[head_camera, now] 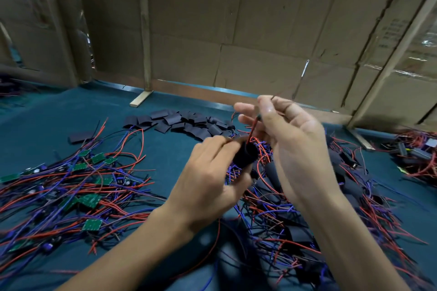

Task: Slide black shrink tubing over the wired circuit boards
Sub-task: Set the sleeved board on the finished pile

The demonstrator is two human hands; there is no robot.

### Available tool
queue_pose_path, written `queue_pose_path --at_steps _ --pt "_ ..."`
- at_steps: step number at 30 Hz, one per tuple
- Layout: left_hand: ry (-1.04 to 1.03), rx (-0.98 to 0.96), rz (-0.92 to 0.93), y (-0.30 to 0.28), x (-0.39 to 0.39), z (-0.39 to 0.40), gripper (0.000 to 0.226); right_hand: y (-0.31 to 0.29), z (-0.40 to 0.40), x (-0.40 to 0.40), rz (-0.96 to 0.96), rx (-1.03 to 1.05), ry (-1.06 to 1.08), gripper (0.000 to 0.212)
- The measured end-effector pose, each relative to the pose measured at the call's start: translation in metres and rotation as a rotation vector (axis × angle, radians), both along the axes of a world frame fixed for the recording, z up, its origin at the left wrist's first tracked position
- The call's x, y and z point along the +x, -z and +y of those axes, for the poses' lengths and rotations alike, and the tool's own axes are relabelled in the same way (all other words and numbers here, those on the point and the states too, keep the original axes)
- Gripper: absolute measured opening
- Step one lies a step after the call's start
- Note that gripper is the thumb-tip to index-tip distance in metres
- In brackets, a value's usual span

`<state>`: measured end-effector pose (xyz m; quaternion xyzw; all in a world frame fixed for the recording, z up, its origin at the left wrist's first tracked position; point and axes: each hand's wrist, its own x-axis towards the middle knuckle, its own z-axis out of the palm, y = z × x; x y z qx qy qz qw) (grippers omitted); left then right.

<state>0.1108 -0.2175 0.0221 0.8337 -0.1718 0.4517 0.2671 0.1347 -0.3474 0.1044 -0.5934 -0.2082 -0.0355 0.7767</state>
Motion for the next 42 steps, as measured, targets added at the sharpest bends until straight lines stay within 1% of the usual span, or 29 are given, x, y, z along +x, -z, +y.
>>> queue_pose_path --at_steps 3,7,10,13,16,19,21,26,30,37,42 --pt "-0.032 -0.057 0.013 -0.006 0.000 0.007 0.045 0.009 0.002 0.002 -0.048 -0.056 0.034 0.011" --pt "-0.032 -0.120 0.024 -0.009 0.001 0.012 0.048 0.016 0.000 0.007 0.039 -0.052 -0.040 0.011" --pt "-0.051 -0.122 0.021 -0.009 0.002 0.016 0.049 0.017 -0.002 0.011 0.058 -0.123 -0.016 0.016" --pt "-0.098 -0.073 0.020 -0.010 0.004 0.023 0.052 0.015 -0.006 0.014 0.075 -0.195 -0.002 0.019" --pt "-0.171 -0.005 0.028 -0.009 0.004 0.026 0.055 0.013 -0.012 0.017 0.057 -0.264 -0.043 0.022" --pt "-0.248 0.071 0.016 -0.009 0.004 0.026 0.055 0.009 -0.017 0.019 0.027 -0.304 -0.066 0.021" --pt "-0.264 0.097 0.002 -0.009 0.005 0.027 0.052 0.008 -0.020 0.019 -0.010 -0.348 -0.058 0.019" --pt "-0.237 0.097 0.002 -0.009 0.004 0.027 0.046 0.006 -0.023 0.022 -0.016 -0.350 -0.052 0.017" --pt "-0.218 0.086 0.020 -0.008 0.003 0.026 0.047 0.004 -0.024 0.024 -0.005 -0.329 -0.093 0.026" --pt "-0.177 0.103 -0.046 -0.007 0.003 0.022 0.044 0.010 -0.021 0.023 -0.014 -0.349 -0.121 0.027" --pt "-0.107 0.050 -0.031 -0.007 0.003 0.021 0.045 0.014 -0.020 0.025 0.014 -0.383 -0.120 0.021"
